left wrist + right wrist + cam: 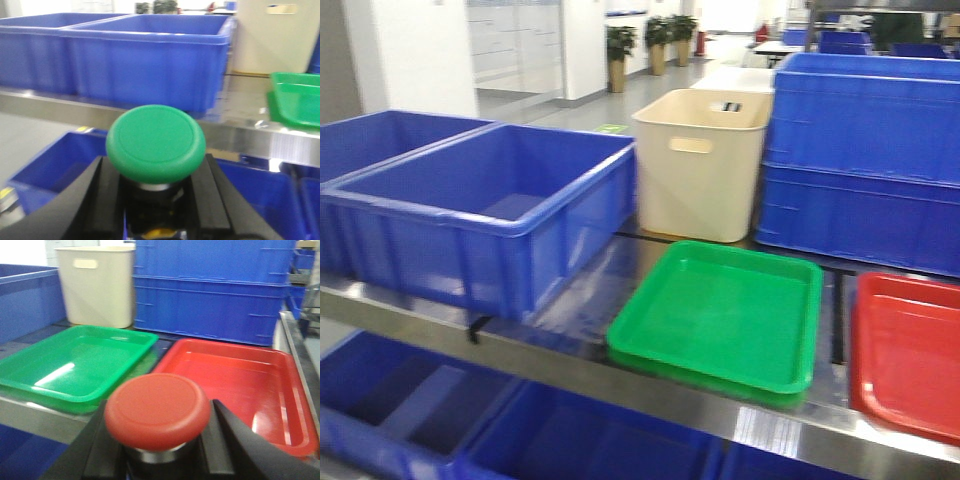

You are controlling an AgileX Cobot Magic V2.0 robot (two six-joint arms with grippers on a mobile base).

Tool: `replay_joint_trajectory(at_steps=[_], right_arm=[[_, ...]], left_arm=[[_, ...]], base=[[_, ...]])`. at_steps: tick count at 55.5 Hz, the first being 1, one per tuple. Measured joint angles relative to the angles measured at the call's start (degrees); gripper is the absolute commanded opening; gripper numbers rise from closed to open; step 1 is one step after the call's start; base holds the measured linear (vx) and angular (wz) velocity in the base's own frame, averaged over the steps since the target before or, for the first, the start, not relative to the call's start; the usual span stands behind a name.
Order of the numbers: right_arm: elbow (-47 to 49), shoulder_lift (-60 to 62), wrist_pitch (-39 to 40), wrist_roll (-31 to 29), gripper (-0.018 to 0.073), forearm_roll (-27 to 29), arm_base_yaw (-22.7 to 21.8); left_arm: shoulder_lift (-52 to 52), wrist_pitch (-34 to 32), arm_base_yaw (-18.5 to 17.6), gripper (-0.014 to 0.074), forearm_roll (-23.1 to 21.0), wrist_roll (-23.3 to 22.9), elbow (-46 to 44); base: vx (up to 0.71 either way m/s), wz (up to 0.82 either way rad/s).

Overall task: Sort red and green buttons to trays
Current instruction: 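Drive the base, holding both buttons, to the shelf with green and red trays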

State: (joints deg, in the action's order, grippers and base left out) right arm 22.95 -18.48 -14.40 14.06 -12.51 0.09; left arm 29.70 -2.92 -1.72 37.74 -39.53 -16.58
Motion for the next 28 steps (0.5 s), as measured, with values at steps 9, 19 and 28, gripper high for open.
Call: replay_joint_trajectory(at_steps=[9, 19, 28], right_arm=[[0.0, 0.0, 0.0, 0.0, 0.0, 0.0, 0.0], [0.0, 0.0, 0.0, 0.0, 0.0, 0.0, 0.0], [0.0, 0.0, 0.0, 0.0, 0.0, 0.0, 0.0]], left_arm=[[0.0, 0.0, 0.0, 0.0, 0.0, 0.0, 0.0], [0.0, 0.0, 0.0, 0.0, 0.0, 0.0, 0.0], [0.0, 0.0, 0.0, 0.0, 0.0, 0.0, 0.0]], base=[[0.12, -0.48], [0.14, -0.52], [0.16, -0.55]])
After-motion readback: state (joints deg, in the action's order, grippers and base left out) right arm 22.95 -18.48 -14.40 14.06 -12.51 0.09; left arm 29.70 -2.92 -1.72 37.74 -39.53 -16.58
